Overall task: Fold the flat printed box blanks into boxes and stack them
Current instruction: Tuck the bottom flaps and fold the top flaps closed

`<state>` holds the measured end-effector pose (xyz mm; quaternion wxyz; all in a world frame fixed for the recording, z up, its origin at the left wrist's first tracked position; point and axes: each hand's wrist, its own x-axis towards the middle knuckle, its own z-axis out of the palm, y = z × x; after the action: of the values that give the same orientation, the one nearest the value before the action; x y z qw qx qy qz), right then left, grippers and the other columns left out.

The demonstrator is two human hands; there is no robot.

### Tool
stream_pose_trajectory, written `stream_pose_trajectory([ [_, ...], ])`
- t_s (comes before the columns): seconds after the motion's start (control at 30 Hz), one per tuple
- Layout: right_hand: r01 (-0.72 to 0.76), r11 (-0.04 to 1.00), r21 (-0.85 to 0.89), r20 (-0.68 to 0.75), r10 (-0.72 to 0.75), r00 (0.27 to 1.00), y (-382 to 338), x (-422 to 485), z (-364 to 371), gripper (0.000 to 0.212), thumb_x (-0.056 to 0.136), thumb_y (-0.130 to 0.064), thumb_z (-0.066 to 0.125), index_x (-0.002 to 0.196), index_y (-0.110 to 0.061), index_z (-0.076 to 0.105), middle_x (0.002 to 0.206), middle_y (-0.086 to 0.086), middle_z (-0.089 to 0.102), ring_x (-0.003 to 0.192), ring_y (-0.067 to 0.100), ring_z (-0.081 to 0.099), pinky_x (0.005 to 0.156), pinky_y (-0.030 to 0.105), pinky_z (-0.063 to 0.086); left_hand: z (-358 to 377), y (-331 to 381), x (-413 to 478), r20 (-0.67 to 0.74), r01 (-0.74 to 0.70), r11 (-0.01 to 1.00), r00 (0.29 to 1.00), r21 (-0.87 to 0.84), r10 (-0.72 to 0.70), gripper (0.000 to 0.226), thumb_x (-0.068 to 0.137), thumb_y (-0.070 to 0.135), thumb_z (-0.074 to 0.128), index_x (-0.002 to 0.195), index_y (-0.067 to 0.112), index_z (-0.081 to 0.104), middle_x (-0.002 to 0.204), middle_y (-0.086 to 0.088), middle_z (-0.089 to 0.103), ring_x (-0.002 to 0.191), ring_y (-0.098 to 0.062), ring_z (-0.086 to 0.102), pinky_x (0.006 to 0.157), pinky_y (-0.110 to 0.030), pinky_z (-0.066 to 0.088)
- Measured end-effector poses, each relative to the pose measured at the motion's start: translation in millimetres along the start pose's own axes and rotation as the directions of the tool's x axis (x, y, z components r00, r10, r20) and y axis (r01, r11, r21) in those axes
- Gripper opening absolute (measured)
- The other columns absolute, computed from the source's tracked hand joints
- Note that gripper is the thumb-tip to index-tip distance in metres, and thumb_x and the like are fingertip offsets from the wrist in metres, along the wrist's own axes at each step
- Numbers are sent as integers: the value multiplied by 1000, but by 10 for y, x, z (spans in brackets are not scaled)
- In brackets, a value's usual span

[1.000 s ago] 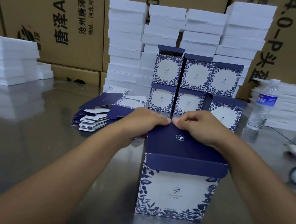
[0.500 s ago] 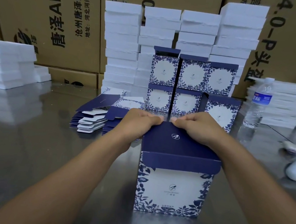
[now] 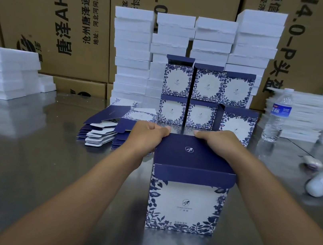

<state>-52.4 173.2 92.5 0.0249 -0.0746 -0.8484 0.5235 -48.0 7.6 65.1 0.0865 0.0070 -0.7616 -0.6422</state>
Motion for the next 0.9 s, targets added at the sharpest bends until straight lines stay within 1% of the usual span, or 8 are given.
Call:
stream_pose_trajectory([
  [0.13,-21,1000,10,12,21,1000,-2,-10,-8,42,83,-43,67,100,-6,57,71,-3,53,57,9,51,42,23,34,25,-33,-25,-14,26,994,1000,-110,-27,18,94,24,56,82,11,55,75,-12,53,64,-20,49,59,-25,37],
  [0.2,-20,999,26,14,20,1000,2,-15,-9,47,83,-43,67,108,-5,56,74,-2,53,60,9,50,45,24,33,28,-47,-31,-16,38,989,999,-144,-41,15,95,25,55,87,12,55,78,-14,56,60,-20,54,52,-19,42],
  [0.3,-31,997,77,-8,32,999,38,-15,-25,29,86,-34,65,84,-7,57,67,-2,51,54,9,48,34,18,37,31,-58,-39,-22,50,983,998,-177,-54,17,95,25,56,86,10,58,71,-12,60,44,-13,57,42,-12,42],
  [0.37,-36,992,119,-44,41,998,65,-22,-38,31,89,-28,62,67,-10,48,61,-1,48,50,11,44,24,13,28,37,-51,-41,-25,55,983,998,-177,-60,19,95,24,56,83,9,56,72,-13,58,45,-15,56,43,-13,41],
  [0.6,-23,998,52,-74,27,997,66,-1,-34,35,92,-34,57,69,-10,45,65,0,47,52,11,44,28,16,29,57,-30,-29,-59,41,989,997,-141,-50,22,94,23,56,79,10,45,80,-14,44,72,-23,42,64,-32,28],
  [0.7,-49,990,133,-65,58,996,83,-9,-37,23,94,-29,55,91,-6,54,69,1,48,55,13,46,22,12,24,60,-27,-37,-60,50,985,996,-164,-60,22,95,22,56,77,10,47,78,-14,46,66,-21,44,59,-29,30],
  [0.77,-89,983,163,-55,99,994,91,-2,-22,33,94,-29,54,116,-4,55,79,5,56,64,18,55,22,12,25,61,-18,-41,-62,59,984,996,-169,-70,19,95,22,56,80,11,49,79,-13,48,66,-21,46,55,-27,31],
  [0.9,-120,940,318,18,120,993,155,110,30,38,93,-29,55,120,-4,57,74,5,56,37,13,56,25,10,26,49,-7,-66,-50,74,986,995,-152,-82,17,93,25,58,85,11,53,79,-13,54,63,-21,50,53,-22,38],
])
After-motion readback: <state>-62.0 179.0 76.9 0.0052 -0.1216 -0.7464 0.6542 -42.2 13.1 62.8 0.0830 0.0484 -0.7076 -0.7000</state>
